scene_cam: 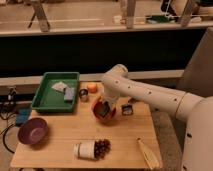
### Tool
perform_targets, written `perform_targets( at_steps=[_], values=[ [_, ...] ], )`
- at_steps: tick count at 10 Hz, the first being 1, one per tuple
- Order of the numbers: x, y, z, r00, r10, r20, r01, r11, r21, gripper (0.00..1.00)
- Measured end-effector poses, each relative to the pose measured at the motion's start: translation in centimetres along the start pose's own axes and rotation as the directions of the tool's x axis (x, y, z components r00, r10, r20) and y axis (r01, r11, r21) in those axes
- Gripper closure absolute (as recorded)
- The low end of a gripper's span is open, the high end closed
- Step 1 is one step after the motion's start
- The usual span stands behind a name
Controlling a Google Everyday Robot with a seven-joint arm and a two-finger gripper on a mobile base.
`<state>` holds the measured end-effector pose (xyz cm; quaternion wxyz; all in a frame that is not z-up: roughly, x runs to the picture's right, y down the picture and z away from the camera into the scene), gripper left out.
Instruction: Wipe red bowl with eraser
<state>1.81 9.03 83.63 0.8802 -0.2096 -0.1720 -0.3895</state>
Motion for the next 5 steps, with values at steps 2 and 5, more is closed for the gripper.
perform_targets(
  at_steps=[2, 5],
  values=[
    [0.51, 0.11, 0.47, 0.998, -0.023, -0.053, 0.026, 0.998, 0.053, 1.0],
    [0.48, -0.71, 0.85, 0.994, -0.077, -0.079, 0.084, 0.992, 0.09, 1.0]
  ],
)
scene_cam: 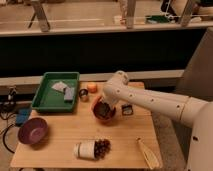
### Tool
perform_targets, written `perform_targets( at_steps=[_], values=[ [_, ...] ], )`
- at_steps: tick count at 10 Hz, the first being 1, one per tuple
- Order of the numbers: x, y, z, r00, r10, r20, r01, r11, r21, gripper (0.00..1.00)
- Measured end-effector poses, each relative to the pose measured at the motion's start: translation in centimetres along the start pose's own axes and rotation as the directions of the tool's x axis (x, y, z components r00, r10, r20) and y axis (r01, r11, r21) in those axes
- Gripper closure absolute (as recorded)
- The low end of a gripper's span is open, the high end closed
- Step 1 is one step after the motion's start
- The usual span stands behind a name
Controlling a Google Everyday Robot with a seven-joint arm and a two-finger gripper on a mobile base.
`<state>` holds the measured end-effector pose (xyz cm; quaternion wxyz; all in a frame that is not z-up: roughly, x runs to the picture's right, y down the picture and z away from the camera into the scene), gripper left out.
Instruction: Wipe red bowl with eraser
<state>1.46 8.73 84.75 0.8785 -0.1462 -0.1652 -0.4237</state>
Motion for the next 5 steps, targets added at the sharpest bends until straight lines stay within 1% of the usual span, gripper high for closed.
perform_targets(
  at_steps=[1, 5],
  values=[
    [0.0, 0.1, 0.2, 1.0, -0.005, -0.004, 0.005, 1.0, 0.011, 1.0],
    [-0.1, 0.3, 1.6, 0.999, -0.04, 0.008, 0.04, 0.999, 0.021, 1.0]
  ],
)
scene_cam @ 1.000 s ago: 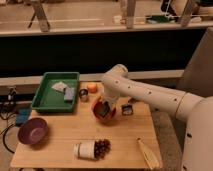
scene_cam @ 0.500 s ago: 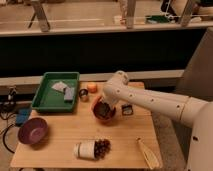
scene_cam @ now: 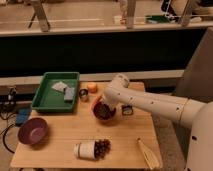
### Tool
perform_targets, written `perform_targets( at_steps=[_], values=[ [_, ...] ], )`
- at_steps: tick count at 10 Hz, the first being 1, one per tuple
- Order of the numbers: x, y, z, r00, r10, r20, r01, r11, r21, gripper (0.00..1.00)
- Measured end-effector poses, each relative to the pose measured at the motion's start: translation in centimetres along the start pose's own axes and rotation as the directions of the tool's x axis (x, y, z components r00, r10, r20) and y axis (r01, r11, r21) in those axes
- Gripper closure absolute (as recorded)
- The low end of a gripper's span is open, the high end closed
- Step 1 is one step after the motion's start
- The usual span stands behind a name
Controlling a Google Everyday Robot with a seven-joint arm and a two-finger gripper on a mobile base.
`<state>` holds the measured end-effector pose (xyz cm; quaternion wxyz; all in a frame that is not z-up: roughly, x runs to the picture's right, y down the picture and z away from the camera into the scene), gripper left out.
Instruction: Wipe red bowl with eraser
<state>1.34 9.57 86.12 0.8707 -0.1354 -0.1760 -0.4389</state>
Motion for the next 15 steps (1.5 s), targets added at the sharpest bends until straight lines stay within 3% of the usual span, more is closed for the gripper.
perform_targets(
  at_steps=[7, 12, 15],
  values=[
    [1.1, 1.7, -0.6, 1.0, -0.03, 0.004, 0.03, 1.0, 0.002, 1.0],
    [0.1, -2.0, 0.9, 0.996, -0.087, 0.013, 0.087, 0.996, 0.008, 1.0],
    [-1.5, -4.1, 0.7, 0.992, -0.122, 0.024, 0.121, 0.992, 0.046, 1.0]
  ],
)
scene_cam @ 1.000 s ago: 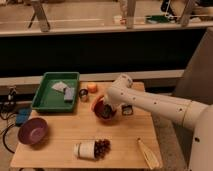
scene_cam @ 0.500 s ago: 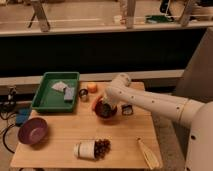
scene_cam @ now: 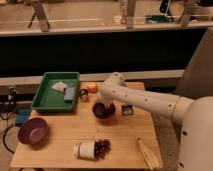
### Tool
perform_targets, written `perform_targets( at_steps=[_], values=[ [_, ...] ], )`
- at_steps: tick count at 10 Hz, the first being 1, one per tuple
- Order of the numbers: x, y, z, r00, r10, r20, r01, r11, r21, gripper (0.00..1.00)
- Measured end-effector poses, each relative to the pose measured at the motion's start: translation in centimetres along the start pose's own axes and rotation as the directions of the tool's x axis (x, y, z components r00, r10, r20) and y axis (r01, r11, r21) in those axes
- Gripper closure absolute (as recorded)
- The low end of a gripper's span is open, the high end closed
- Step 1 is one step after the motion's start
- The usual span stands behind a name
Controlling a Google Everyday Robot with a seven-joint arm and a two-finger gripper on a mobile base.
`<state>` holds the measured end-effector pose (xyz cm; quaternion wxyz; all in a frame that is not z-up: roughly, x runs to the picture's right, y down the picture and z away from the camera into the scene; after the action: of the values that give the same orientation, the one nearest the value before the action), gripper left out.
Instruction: Wipe red bowl with eraser
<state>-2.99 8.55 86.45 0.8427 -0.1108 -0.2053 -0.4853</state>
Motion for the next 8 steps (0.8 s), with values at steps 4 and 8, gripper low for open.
perform_targets(
  at_steps=[4, 8],
  values=[
    [-2.1, 1.1, -1.0, 1.0, -0.02, 0.011, 0.02, 1.0, 0.001, 1.0],
    [-1.7, 4.3, -1.6, 1.0, 0.016, -0.004, -0.016, 1.0, -0.02, 1.0]
  ],
)
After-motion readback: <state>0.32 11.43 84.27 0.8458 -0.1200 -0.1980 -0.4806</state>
